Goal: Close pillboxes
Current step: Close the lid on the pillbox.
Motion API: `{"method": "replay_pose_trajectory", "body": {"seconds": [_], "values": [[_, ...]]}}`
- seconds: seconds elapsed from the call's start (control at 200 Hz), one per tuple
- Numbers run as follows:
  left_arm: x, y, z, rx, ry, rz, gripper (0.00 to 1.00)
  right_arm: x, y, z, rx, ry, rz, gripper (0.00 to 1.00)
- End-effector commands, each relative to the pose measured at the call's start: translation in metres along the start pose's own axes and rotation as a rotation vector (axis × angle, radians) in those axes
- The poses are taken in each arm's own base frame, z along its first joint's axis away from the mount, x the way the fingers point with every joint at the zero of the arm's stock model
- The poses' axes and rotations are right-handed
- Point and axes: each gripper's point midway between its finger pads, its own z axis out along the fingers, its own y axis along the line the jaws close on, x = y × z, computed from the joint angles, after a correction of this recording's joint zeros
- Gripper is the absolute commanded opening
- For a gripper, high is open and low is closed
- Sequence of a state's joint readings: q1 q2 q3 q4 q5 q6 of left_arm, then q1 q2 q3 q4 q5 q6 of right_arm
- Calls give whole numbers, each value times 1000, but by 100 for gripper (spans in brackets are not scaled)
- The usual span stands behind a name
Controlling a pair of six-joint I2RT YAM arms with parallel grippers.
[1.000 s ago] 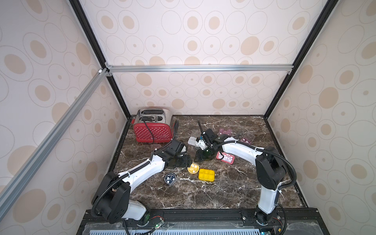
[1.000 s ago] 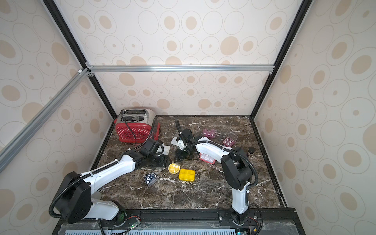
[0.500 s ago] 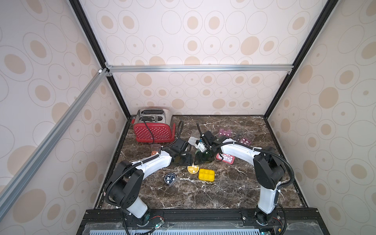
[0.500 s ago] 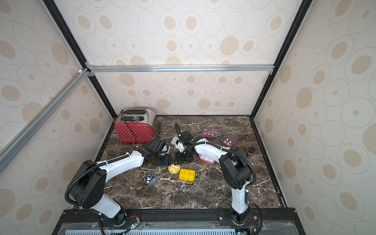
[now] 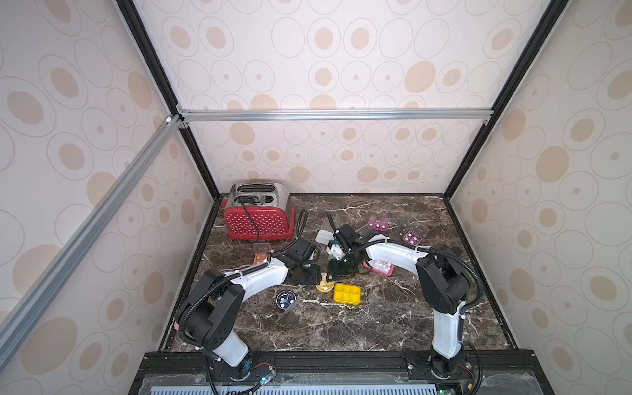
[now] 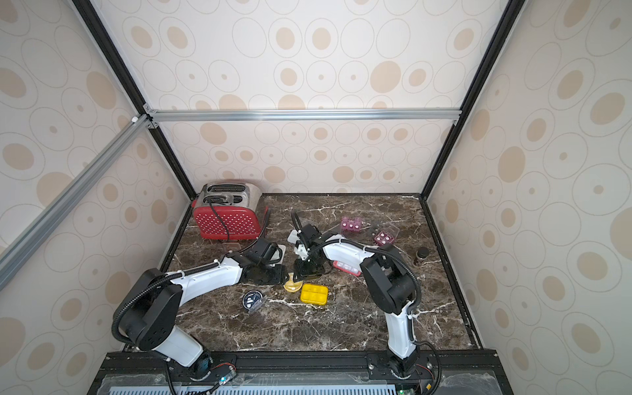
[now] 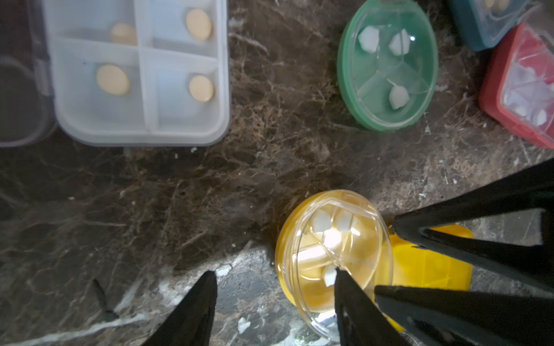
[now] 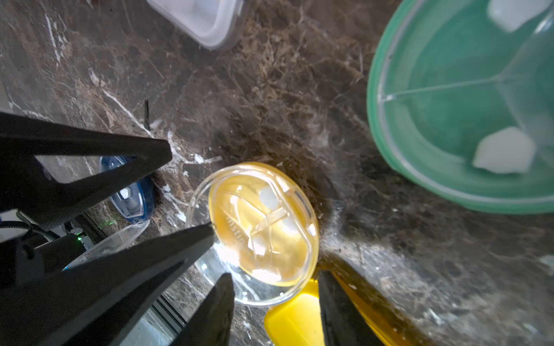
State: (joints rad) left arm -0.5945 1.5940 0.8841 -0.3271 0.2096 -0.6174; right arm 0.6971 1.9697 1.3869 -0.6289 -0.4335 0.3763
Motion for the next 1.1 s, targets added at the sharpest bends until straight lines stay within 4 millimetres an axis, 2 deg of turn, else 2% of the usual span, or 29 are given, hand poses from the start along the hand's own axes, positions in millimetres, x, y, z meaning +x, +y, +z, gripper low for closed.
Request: {"method": "replay_pose_trajectory", "body": {"seconds": [0.0,0.13,0.366,0.516,0.651,0.837,0.967,1.097], "values": [[3,3,8,-1,17,-24,60,10,-5,10,27,44,2,47],[9,7,14,-14,41,-41,57,11,-8,13,48,55,3,41],[14,10,21,-16,58,-68,48,14,-12,18,64,63,7,40],[14,10,19,-22,63,-66,47,12,-11,16,72,55,6,40],[0,8,-5,-55,20,-26,50,4,-3,5,62,27,-13,40],[-21,17,-54,-189,-40,51,54,-6,4,-6,62,-12,-32,41],[-4,51,-80,-366,1,33,58,-14,12,-12,43,-40,-42,43],[25,86,-86,-467,55,-59,63,-16,13,-14,38,-45,-56,44]]}}
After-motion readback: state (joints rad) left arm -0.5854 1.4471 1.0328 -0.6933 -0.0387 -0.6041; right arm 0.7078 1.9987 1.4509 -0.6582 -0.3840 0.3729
